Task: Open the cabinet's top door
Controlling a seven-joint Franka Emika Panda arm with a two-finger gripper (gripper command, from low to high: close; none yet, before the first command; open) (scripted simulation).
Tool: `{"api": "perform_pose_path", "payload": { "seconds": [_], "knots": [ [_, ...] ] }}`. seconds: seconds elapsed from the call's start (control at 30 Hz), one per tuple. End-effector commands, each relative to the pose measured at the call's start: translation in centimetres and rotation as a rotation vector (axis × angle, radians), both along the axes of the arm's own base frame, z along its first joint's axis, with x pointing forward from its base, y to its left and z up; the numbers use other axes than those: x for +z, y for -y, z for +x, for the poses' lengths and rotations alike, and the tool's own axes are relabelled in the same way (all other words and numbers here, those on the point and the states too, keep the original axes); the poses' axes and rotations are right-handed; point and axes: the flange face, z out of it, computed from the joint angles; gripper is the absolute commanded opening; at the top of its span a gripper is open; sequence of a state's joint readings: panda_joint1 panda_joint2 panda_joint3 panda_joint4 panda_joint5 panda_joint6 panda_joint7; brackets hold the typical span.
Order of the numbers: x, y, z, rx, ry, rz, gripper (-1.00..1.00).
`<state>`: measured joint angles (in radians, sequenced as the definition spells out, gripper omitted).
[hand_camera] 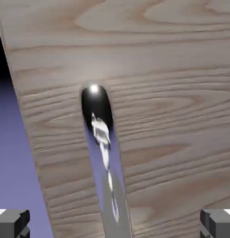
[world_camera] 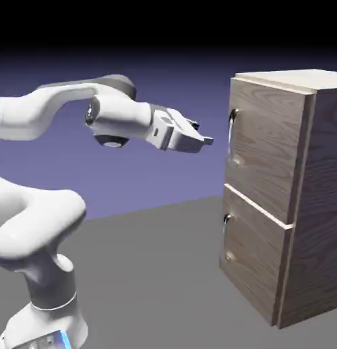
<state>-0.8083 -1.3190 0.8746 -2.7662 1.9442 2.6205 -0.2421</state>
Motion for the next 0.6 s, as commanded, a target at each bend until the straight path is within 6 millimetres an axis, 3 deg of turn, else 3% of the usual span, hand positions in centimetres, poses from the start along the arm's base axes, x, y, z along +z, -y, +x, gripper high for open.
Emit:
{"api": "perform_pose_path", "payload": {
  "seconds": [0.0,0.5,0.57],
  "knots": [
    [-0.3,-0.1,0.2,0.000,0.016,-0.007,0.00],
    [-4.9,-0.2,3.4,-0.006,0.220,-0.148,0.00],
    [-4.8,-0.2,5.5,-0.007,0.220,-0.150,0.00]
  ]
}}
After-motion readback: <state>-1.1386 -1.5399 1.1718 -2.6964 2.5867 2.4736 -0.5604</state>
